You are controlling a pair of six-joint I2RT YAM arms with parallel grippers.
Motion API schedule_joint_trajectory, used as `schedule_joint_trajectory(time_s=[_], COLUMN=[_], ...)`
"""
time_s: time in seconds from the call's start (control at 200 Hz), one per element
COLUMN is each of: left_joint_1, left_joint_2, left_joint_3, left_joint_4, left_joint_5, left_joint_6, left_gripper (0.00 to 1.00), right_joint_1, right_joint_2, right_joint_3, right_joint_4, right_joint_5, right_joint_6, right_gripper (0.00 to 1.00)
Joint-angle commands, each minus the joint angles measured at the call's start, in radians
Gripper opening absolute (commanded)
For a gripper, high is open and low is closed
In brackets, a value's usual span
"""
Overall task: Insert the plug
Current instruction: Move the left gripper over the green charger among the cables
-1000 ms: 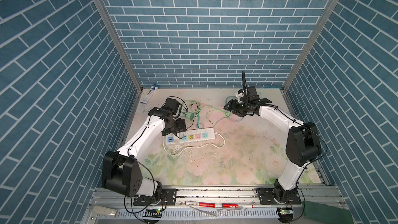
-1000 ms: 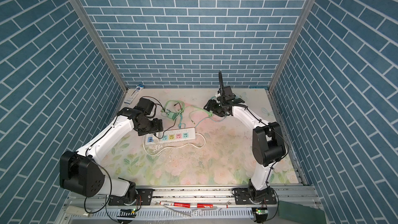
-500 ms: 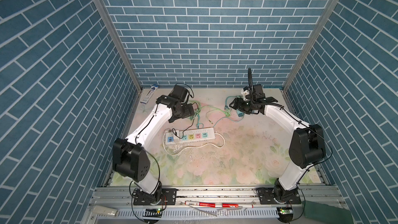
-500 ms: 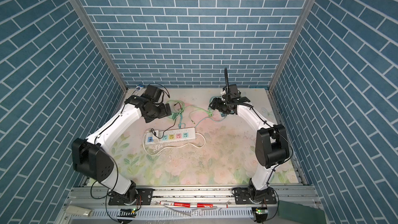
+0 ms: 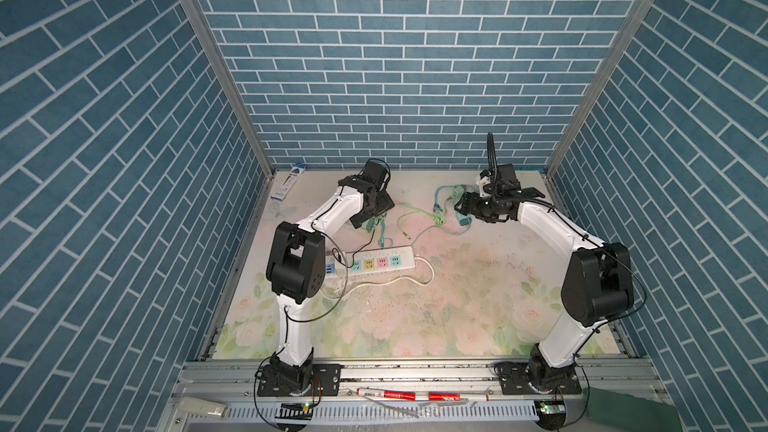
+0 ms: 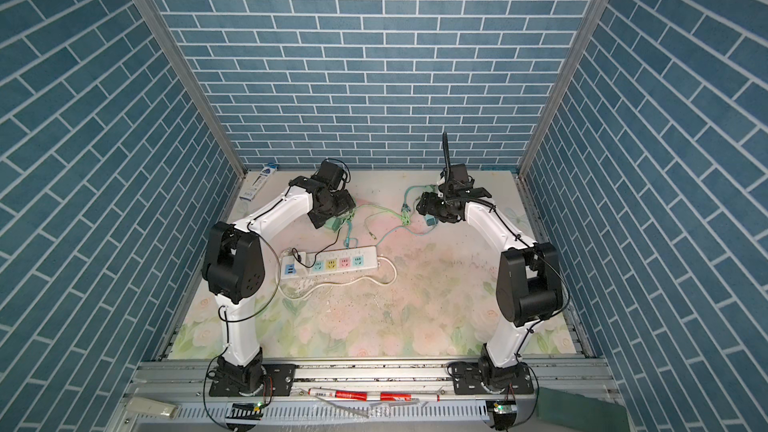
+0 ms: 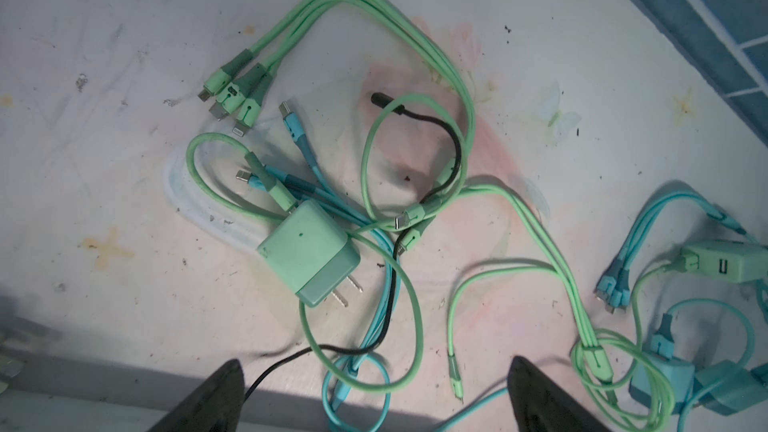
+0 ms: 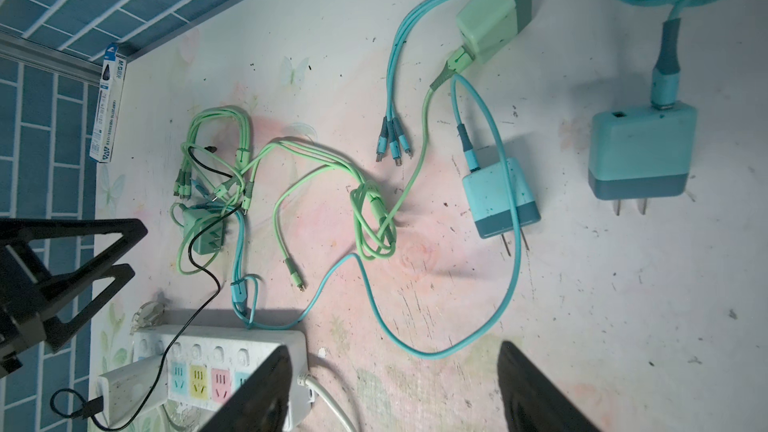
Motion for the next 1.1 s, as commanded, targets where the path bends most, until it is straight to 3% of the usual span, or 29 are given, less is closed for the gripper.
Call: schedule_joint_trajectory(time_s=[0.0, 0.115, 0.635, 0.725, 0.84, 1.09], left_joint_1=[-0.001, -0.001, 0.018, 0.025, 0.034, 0.041], left_joint_2=[0.027, 0.057, 0.066, 0.068, 0.057, 0.071], left_joint_3=[0.020, 0.043, -0.115, -0.141, -0.215, -0.206], left_joint_4=[0.006, -0.026, 0.166, 0.195, 0.304, 0.293], left_joint_5=[-0.029, -0.040, -0.020, -0.011, 0.016, 0.014], left_joint_6=[-0.096, -0.136, -0.280, -0.296, -0.327, -0.331], left_gripper=[1.00, 1.00, 0.97, 0.93, 0.80, 0.77], right_joint_1=[-0.004, -0.004, -0.004, -0.004, -0.004, -0.003], right_joint_2=[0.013, 0.018, 0.039, 0.040, 0.040, 0.041], right_joint_3=[-0.008, -0.007, -0.030, -0.037, -0.042, -0.047], right_joint_4=[-0.031, -0.041, -0.061, -0.057, -0.055, -0.056], right_joint_5=[-0.021, -0.037, -0.078, -0.081, -0.077, -0.077], right_joint_6=[-0.049, -0.060, -0.091, -0.091, -0.090, -0.092], right_gripper=[0.77, 0.77, 0.76, 0.76, 0.76, 0.76])
